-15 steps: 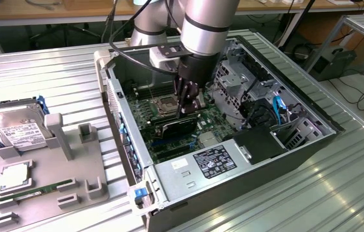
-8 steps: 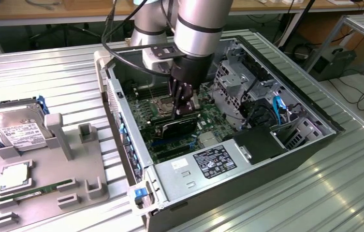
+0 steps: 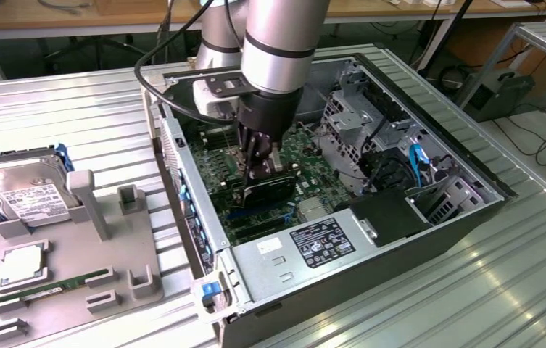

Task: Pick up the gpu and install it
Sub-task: 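Press down on the gpu until it lock into place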

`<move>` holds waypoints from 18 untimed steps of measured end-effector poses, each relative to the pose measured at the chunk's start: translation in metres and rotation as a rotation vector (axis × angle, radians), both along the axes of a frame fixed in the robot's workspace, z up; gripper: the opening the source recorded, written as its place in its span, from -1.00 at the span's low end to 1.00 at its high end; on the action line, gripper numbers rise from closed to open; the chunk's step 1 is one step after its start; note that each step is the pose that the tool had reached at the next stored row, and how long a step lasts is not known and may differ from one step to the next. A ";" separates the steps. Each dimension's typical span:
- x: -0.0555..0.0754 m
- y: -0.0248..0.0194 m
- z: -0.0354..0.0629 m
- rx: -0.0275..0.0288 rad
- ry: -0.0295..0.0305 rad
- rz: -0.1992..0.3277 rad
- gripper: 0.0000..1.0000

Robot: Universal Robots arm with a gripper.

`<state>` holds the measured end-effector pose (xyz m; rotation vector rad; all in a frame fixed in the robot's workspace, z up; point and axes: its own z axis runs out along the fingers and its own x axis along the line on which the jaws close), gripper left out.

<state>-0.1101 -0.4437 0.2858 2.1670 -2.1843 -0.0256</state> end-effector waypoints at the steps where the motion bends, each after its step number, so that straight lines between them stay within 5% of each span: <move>1: -0.001 0.0001 -0.0019 0.0000 0.0000 0.000 -0.79; 10: -0.007 -0.0008 -0.0110 -0.0002 0.0001 0.000 -0.79; 18: -0.008 -0.0073 -0.0120 -0.0002 0.0001 0.000 -0.79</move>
